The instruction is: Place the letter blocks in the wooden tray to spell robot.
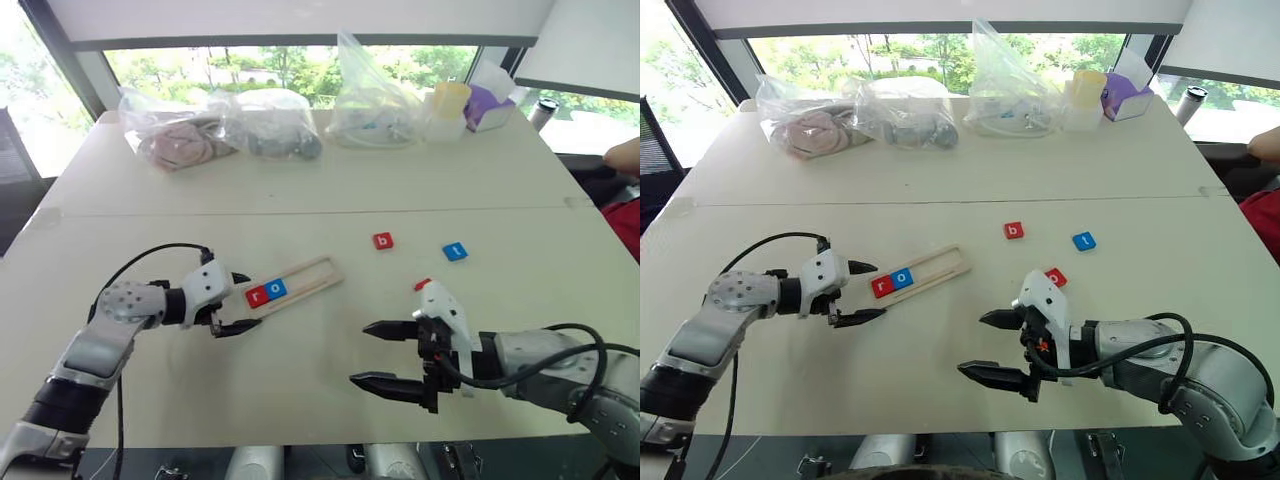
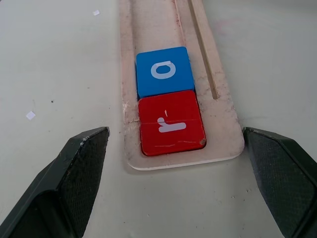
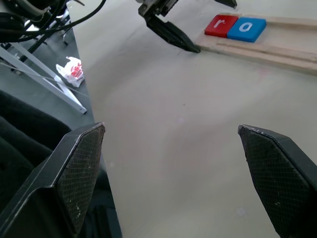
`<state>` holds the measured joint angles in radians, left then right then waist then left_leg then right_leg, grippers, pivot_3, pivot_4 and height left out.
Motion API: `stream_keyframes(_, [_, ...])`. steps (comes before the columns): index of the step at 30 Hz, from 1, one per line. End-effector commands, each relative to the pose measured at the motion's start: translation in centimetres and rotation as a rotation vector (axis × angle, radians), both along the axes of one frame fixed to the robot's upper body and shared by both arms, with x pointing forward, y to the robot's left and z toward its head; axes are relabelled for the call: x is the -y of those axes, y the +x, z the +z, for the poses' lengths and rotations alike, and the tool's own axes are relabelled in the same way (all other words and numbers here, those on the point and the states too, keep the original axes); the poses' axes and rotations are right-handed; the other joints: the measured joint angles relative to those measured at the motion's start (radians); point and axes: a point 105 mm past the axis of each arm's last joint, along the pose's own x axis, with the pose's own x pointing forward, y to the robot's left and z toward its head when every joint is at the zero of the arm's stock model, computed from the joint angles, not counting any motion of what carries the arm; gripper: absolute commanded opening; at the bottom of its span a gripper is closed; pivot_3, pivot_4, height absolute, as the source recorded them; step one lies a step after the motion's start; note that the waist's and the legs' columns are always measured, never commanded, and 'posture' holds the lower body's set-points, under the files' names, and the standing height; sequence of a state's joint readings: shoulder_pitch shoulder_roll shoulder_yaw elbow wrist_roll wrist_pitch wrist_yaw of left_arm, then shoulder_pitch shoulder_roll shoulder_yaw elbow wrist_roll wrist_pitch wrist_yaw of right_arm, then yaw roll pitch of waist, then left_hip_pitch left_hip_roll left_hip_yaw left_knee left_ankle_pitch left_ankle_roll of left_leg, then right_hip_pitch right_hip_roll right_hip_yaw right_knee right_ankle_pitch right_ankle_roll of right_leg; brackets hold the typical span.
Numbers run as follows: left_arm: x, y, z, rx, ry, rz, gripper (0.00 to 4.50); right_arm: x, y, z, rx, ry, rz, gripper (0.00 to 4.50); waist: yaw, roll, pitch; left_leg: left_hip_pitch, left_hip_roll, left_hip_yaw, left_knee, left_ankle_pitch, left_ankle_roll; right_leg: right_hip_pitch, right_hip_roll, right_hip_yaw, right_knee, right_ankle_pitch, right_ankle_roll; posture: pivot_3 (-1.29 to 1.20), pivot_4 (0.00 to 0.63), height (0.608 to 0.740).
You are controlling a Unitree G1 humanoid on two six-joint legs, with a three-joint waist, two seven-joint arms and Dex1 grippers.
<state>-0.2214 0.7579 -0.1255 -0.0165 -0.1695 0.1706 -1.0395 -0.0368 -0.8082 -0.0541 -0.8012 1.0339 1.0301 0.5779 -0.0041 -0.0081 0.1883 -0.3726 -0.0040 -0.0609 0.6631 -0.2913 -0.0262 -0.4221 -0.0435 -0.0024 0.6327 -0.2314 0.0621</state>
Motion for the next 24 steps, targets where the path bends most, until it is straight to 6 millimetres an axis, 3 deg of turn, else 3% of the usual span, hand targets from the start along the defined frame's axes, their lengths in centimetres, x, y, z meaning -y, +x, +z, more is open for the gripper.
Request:
stream_keyframes(1, [0.4, -0.8, -2.3, -0.089, 0.014, 0.002, 4.50, -0.2, 0.1, 0.7, 0.048, 0.017, -0.009, 4.40, 0.005, 0.000, 0.000, 0.000, 0.000, 0.000, 0.001, 0.000, 0.000, 0.000, 0.000, 0.000, 0.000, -0.001, 0.001, 0.00, 0.150, 0.740])
stream_keyframes(3, [0.4, -1.1, -2.6, -0.105, 0.015, -0.005, 4.50, -0.1, 0.2, 0.7, 0.052, 0.013, -0.017, 4.40, 0.010, 0.000, -0.001, 0.001, 0.000, 0.000, 0.002, 0.000, 0.000, 0.001, 0.000, 0.000, 0.000, -0.002, 0.004, 0.00, 0.150, 0.740])
stream_keyframes(8, [0.3, -1.1, -2.7, -0.114, 0.000, -0.002, 3.15, 0.2, 0.5, 0.6, 0.056, 0.004, -0.033, 4.50, 0.015, 0.001, -0.001, 0.001, 0.000, 0.000, 0.002, 0.000, 0.000, 0.002, 0.000, 0.000, 0.000, -0.002, 0.004, 0.00, 0.150, 0.740])
stream_keyframes(14, [0.0, 0.5, -1.0, 0.011, 0.124, -0.144, 3.15, 0.9, 1.4, 0.4, 0.054, 0.016, -0.087, 4.50, 0.017, 0.001, -0.002, 0.001, 0.000, 0.000, 0.002, 0.000, 0.000, 0.002, 0.000, 0.000, 0.000, -0.002, 0.004, 0.00, 0.150, 0.740])
stream_keyframes(18, [1.4, 1.5, 0.6, 0.028, 0.123, -0.312, 3.15, 2.0, 2.2, -0.2, 0.034, 0.029, -0.149, 4.50, 0.016, 0.001, -0.002, 0.000, 0.000, 0.000, 0.003, 0.000, 0.000, 0.002, 0.001, 0.000, 0.000, -0.002, 0.003, 0.00, 0.150, 0.740])
stream_keyframes(24, [2.2, 3.2, 0.7, 0.023, 0.151, -0.430, 3.15, 2.8, 2.2, -0.7, 0.033, 0.024, -0.208, 4.50, 0.014, 0.000, -0.001, -0.001, -0.002, 0.001, 0.002, -0.001, 0.002, 0.000, 0.001, 0.000, 0.000, 0.002, 0.002, 0.00, 0.150, 0.740])
